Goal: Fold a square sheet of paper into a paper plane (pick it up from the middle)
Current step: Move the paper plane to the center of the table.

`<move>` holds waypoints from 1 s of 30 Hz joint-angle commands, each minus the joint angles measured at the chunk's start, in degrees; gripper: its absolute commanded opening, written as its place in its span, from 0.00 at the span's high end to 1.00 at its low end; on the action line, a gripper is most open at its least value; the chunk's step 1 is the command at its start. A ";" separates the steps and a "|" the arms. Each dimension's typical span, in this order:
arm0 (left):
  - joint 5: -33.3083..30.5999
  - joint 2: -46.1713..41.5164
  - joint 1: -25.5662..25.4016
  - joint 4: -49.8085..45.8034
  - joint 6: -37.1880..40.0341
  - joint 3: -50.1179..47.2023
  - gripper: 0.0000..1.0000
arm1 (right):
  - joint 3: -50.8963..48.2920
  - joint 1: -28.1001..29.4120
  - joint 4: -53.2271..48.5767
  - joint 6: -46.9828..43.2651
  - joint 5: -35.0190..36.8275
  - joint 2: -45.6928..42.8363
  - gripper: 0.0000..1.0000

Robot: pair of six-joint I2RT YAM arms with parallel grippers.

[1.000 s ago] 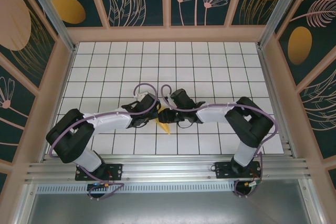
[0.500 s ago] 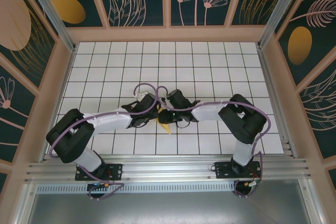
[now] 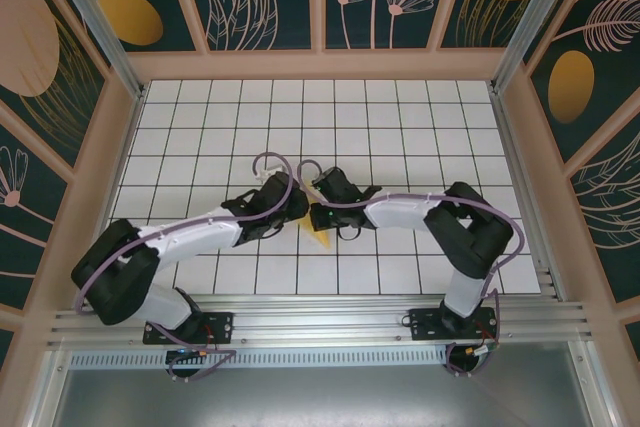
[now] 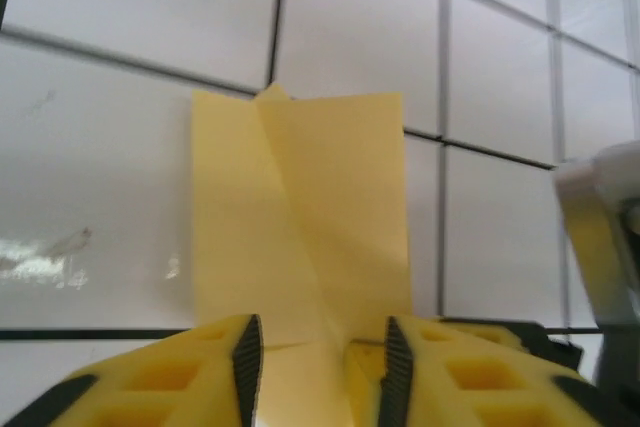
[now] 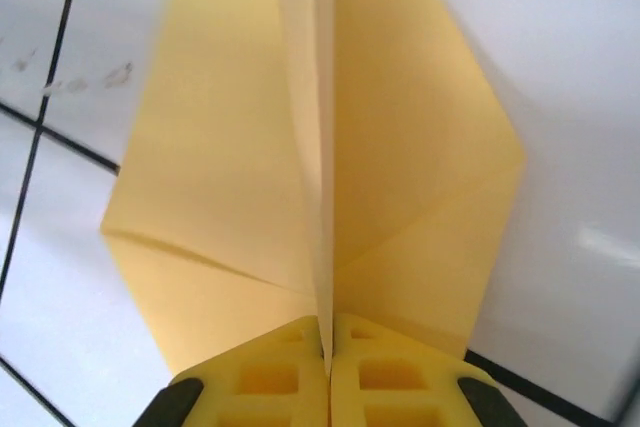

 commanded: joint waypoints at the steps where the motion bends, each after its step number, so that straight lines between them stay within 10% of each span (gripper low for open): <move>1: -1.49 -5.10 0.34 2.33 0.89 0.34 0.53 | 1.78 -2.58 -7.06 0.32 10.07 -4.64 0.93; 30: -6.23 -11.50 0.97 2.50 -1.21 -6.90 0.45 | 12.90 -7.10 -17.12 6.50 15.52 13.60 0.73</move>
